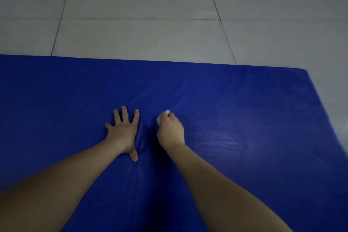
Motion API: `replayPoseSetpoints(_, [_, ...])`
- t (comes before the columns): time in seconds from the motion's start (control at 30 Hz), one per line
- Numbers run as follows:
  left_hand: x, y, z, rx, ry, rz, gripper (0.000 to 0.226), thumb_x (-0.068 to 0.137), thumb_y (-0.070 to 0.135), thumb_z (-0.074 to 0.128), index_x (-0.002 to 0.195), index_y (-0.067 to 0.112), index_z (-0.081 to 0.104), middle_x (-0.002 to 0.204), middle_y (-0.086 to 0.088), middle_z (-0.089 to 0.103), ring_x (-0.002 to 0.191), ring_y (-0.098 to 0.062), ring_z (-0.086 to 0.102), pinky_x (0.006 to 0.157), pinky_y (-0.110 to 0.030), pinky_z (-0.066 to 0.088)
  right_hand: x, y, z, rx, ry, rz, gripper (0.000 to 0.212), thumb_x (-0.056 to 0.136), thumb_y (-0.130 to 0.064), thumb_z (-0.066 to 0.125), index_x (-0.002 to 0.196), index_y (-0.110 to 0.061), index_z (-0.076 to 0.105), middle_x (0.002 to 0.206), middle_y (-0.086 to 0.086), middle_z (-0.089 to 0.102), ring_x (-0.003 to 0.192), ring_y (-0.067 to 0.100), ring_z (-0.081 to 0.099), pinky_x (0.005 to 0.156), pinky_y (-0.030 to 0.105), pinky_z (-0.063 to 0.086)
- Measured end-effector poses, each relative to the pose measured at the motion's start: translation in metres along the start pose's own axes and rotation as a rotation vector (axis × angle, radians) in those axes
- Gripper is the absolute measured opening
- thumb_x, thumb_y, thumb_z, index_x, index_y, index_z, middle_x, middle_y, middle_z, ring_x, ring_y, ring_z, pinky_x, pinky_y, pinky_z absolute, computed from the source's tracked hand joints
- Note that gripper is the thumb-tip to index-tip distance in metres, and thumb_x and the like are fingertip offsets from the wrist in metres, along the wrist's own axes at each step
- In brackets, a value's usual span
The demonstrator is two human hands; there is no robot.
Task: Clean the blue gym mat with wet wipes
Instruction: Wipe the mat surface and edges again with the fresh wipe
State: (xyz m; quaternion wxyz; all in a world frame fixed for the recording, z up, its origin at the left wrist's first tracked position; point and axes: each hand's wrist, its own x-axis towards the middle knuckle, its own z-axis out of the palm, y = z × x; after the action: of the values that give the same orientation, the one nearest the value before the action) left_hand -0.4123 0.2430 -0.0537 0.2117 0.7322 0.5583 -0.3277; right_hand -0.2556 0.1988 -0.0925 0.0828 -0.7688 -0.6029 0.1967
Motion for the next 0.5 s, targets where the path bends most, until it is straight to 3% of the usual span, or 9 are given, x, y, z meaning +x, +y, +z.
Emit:
replayPoseSetpoints(0.07, [0.001, 0.0, 0.0, 0.001, -0.001, -0.003, 0.173, 0.046, 0.053, 0.098, 0.149, 0.026, -0.038, 0.154, -0.019, -0.044, 0.148, -0.047, -0.027, 0.118, -0.069, 0.018, 0.002, 0.001, 0.0, -0.008, 0.01, -0.084, 0.025, 0.102, -0.019, 0.05, 0.123, -0.005, 0.051, 0.109, 0.012, 0.059, 0.092, 0.027, 0.06, 0.068, 0.032, 0.044])
replayPoseSetpoints(0.13, [0.001, -0.001, 0.0, -0.011, -0.003, -0.003, 0.173, 0.046, 0.053, 0.098, 0.149, 0.027, -0.039, 0.154, -0.019, -0.045, 0.147, -0.047, -0.028, 0.118, -0.069, 0.017, 0.009, 0.026, -0.011, -0.047, 0.023, -0.078, 0.025, 0.101, -0.02, 0.05, 0.122, -0.008, 0.051, 0.11, 0.011, 0.06, 0.093, 0.028, 0.061, 0.068, 0.034, 0.044])
replayPoseSetpoints(0.27, [0.001, -0.001, 0.002, -0.041, 0.006, 0.012, 0.175, 0.044, 0.051, 0.099, 0.149, 0.027, -0.038, 0.154, -0.018, -0.045, 0.147, -0.046, -0.029, 0.118, -0.071, 0.014, 0.022, 0.115, -0.055, -0.071, 0.113, 0.158, 0.016, 0.096, -0.015, 0.052, 0.112, -0.011, 0.054, 0.113, 0.011, 0.059, 0.099, 0.032, 0.06, 0.072, 0.033, 0.044])
replayPoseSetpoints(0.37, [0.0, -0.001, 0.003, -0.043, 0.016, 0.014, 0.175, 0.043, 0.051, 0.1, 0.15, 0.027, -0.037, 0.155, -0.017, -0.043, 0.148, -0.046, -0.028, 0.118, -0.07, 0.015, 0.02, 0.177, -0.086, -0.127, 0.149, 0.349, 0.012, 0.096, -0.016, 0.05, 0.104, -0.009, 0.056, 0.107, 0.013, 0.062, 0.093, 0.034, 0.061, 0.07, 0.034, 0.045])
replayPoseSetpoints(0.5, [0.0, -0.001, 0.002, -0.046, 0.021, 0.016, 0.174, 0.044, 0.05, 0.1, 0.151, 0.026, -0.036, 0.155, -0.018, -0.042, 0.148, -0.046, -0.027, 0.118, -0.071, 0.016, 0.023, 0.187, -0.092, -0.089, 0.209, 0.532, 0.014, 0.1, -0.015, 0.045, 0.104, -0.005, 0.053, 0.104, 0.016, 0.064, 0.086, 0.033, 0.059, 0.069, 0.036, 0.042])
